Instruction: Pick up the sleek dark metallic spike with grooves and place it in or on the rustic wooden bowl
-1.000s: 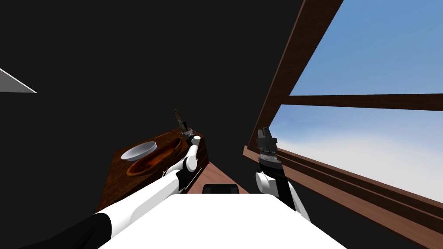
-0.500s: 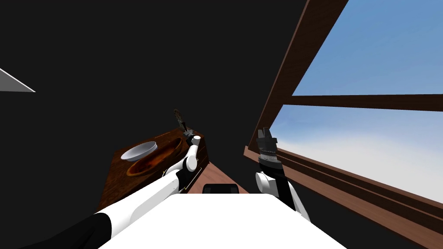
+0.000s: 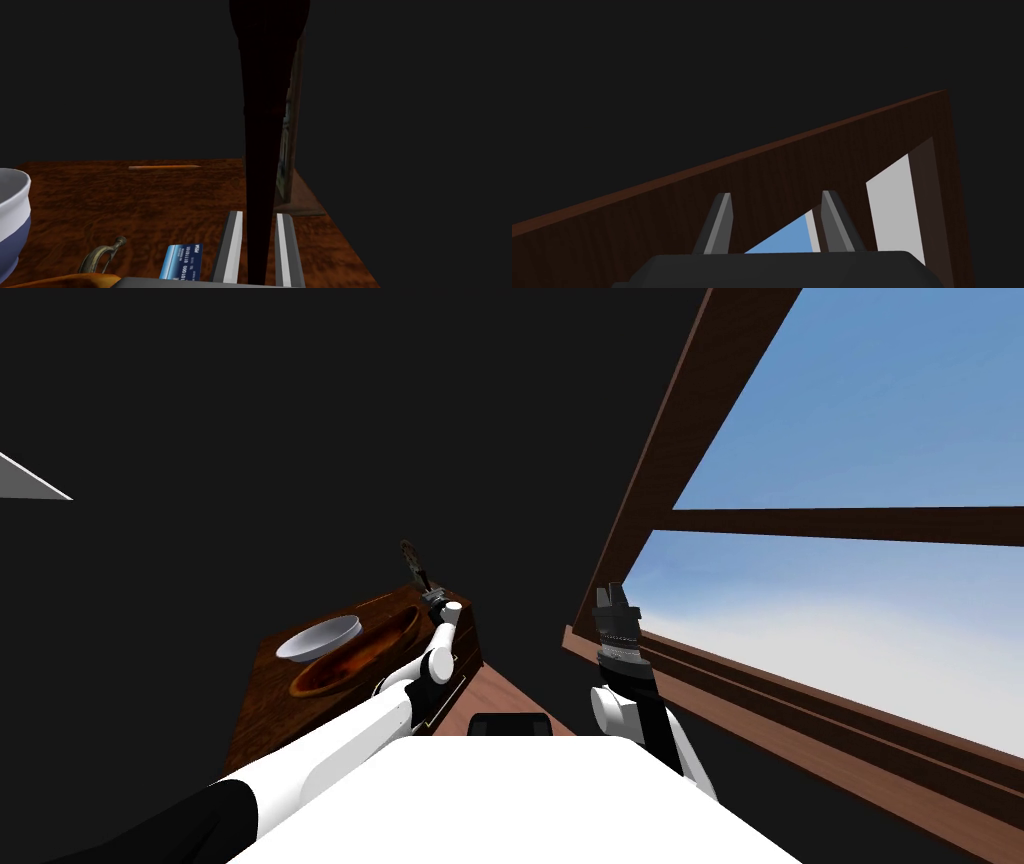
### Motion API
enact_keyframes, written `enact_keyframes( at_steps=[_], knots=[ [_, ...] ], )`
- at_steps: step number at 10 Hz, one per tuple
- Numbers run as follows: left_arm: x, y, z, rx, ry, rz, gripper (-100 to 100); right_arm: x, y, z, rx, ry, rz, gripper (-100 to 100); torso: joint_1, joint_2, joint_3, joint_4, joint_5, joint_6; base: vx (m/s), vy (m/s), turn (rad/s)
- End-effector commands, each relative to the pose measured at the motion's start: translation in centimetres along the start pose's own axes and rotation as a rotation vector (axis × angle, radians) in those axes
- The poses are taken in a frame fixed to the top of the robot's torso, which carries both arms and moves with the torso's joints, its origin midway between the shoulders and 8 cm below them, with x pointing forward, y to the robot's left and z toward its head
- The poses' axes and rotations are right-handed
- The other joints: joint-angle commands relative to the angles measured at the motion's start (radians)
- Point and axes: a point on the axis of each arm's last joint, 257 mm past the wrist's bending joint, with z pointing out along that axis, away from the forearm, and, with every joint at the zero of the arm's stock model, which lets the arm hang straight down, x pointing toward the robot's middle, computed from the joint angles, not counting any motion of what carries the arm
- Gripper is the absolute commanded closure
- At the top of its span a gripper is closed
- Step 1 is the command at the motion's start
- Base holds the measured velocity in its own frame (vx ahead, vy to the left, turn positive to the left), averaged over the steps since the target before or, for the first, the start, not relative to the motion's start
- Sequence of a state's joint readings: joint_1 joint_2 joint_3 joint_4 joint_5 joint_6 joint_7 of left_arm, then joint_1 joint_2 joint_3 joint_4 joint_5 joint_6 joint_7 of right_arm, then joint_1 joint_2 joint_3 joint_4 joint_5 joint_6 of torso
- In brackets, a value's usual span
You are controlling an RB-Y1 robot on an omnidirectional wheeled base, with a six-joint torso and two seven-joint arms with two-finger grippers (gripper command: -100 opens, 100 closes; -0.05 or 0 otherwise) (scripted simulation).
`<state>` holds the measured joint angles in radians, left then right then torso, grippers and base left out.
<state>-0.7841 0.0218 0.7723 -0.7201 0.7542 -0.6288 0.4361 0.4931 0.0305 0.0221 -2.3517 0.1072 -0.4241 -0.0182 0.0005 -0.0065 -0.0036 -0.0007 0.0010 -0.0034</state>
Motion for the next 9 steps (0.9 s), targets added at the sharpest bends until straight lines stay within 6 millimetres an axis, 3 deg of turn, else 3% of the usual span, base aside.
enact_keyframes(
  at_steps=[1,3,5,9],
  knots=[
    [1.4,-1.0,1.2,0.022,0.021,0.008,100,0.0,0.0,0.0,0.000,0.000,0.000,0,0.000,0.000,0.000,0.000,0.000,0.000,-0.024,-0.050,-0.039],
    [3.4,-2.2,3.0,0.054,0.041,0.017,100,0.0,0.0,0.0,0.000,0.000,0.000,0,-0.003,0.003,0.002,0.001,-0.001,0.000,-0.066,-0.087,-0.052],
    [3.9,-2.3,3.4,0.062,0.041,0.017,100,0.0,0.0,0.0,0.000,0.000,0.000,0,-0.007,0.006,0.003,0.001,-0.002,0.001,-0.076,-0.081,-0.026],
    [5.5,-1.5,4.0,0.099,0.010,0.006,100,0.0,0.0,0.0,0.000,0.000,0.000,0,-0.005,0.012,0.007,0.003,-0.001,0.000,-0.162,-0.072,-0.013]
  ],
)
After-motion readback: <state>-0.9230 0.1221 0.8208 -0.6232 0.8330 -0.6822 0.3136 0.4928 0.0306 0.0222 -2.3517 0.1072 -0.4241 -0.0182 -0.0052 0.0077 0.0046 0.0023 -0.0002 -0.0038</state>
